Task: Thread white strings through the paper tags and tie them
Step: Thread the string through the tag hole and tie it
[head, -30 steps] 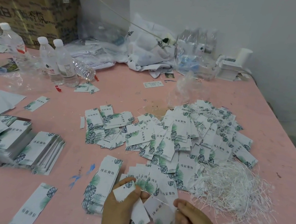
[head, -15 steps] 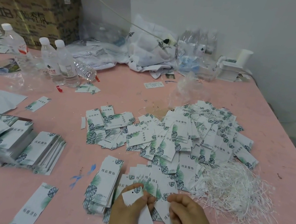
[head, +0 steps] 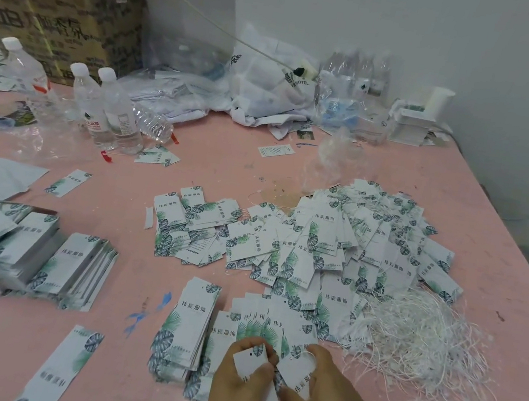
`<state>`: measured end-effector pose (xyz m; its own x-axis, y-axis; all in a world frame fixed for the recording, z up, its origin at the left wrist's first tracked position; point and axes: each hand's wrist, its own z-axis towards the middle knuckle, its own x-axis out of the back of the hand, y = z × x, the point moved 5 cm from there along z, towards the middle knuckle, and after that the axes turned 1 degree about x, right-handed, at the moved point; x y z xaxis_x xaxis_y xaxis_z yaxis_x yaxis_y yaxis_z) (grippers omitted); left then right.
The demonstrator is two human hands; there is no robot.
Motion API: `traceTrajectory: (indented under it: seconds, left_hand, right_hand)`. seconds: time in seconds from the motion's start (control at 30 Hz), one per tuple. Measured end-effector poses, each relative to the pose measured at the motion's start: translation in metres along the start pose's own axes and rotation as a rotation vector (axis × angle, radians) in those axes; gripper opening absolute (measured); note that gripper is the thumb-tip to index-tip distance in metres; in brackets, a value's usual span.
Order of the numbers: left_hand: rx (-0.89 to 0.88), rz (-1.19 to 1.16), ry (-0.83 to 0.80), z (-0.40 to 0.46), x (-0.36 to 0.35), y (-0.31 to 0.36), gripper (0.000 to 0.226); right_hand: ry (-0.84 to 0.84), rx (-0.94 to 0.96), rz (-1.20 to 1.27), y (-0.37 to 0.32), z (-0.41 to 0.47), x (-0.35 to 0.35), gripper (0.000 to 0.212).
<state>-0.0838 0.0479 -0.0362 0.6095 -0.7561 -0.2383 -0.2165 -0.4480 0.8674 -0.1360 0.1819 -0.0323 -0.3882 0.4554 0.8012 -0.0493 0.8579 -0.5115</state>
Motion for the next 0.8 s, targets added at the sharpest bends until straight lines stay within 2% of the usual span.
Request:
traceTrajectory:
  seconds: [0.17, 0.3, 0.43, 0.53, 0.63, 0.8]
  left_hand:
    - [0.159, -0.236, -0.027, 0.002, -0.003, -0.003, 0.028]
    - [0.206, -0.315, -0.059, 0.004, -0.003, -0.005, 0.031]
    - [0.228, -0.335, -0.076, 0.003, -0.005, -0.006, 0.031]
    - [0.201, -0.348, -0.073, 0.004, -0.002, -0.004, 0.032]
    - [0.201, -0.353, -0.109, 0.002, -0.003, 0.001, 0.034]
    - [0.214, -0.155, -0.224, -0.002, -0.008, 0.002, 0.024]
  right_hand:
    - [0.025, -0.043, 0.108, 0.006, 0.002, 0.004, 0.055]
    - [-0.004, -0.058, 0.196, 0.009, 0.001, 0.005, 0.061]
    - [-0.009, -0.062, 0.196, 0.011, 0.003, 0.006, 0.06]
    - [-0.019, -0.065, 0.302, 0.012, 0.002, 0.007, 0.057]
    - [-0.021, 0.014, 0.329, 0.007, 0.0, 0.014, 0.053]
    - [-0.021, 0.131, 0.401, -0.007, -0.006, 0.025, 0.057]
